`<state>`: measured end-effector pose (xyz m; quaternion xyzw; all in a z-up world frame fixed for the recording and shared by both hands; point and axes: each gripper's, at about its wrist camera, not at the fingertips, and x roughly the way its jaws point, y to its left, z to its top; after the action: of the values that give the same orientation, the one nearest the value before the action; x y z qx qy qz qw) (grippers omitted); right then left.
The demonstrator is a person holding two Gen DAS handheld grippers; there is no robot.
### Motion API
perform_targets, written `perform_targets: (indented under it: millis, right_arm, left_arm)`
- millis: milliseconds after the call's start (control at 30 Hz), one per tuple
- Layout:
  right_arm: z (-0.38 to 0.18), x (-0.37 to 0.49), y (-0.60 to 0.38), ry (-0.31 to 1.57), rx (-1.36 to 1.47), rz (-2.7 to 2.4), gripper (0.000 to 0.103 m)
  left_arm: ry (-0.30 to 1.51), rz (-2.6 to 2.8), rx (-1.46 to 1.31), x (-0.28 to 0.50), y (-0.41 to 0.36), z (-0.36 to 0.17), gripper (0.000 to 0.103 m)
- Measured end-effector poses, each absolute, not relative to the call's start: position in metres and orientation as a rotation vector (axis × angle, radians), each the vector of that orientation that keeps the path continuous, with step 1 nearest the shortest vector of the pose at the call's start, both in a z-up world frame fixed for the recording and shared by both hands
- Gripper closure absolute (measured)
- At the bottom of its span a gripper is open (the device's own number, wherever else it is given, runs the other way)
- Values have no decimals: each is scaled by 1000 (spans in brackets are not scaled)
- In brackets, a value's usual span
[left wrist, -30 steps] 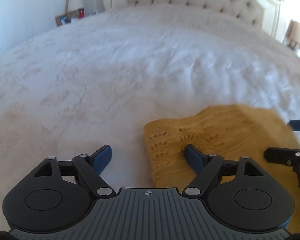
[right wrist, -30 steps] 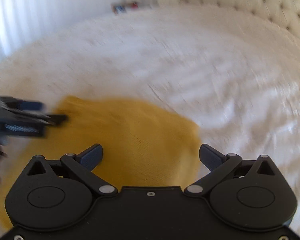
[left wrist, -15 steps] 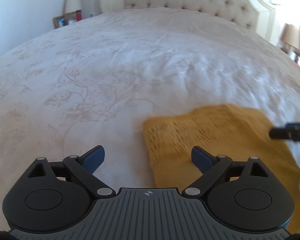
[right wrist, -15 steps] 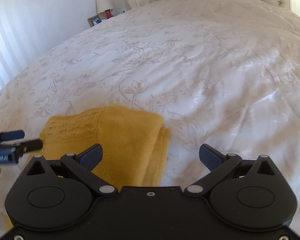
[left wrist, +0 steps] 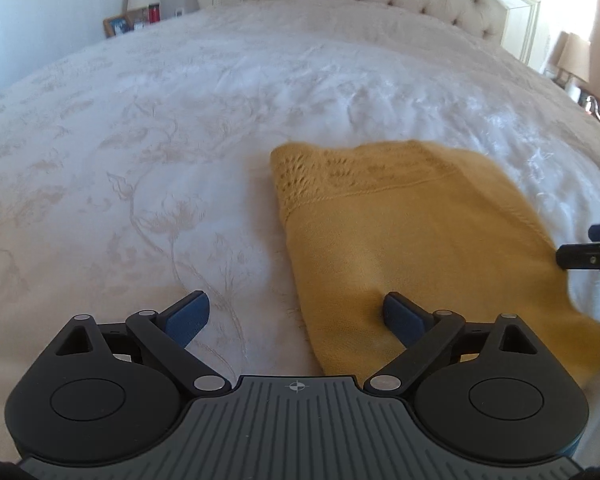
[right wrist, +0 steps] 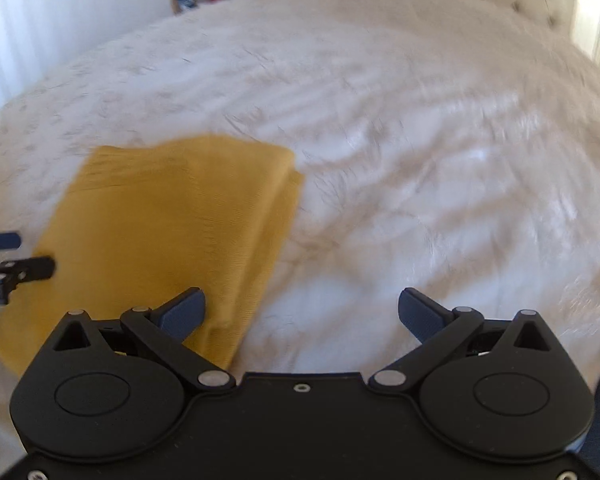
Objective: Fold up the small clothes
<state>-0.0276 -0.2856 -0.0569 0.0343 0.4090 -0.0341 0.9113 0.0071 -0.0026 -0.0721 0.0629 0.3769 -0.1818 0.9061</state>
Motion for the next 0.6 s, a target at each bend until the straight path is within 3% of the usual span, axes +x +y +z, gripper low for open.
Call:
perform_targets:
  millis: [367, 600]
  right_arm:
    - [-76, -66, -251, 998, -28, -15, 1]
    - [-52, -77, -252, 904, 28, -37, 1]
  left_arm:
    - [819, -401, 158, -42, -4, -84, 8]
    - [826, -384, 153, -54, 5, -85, 7]
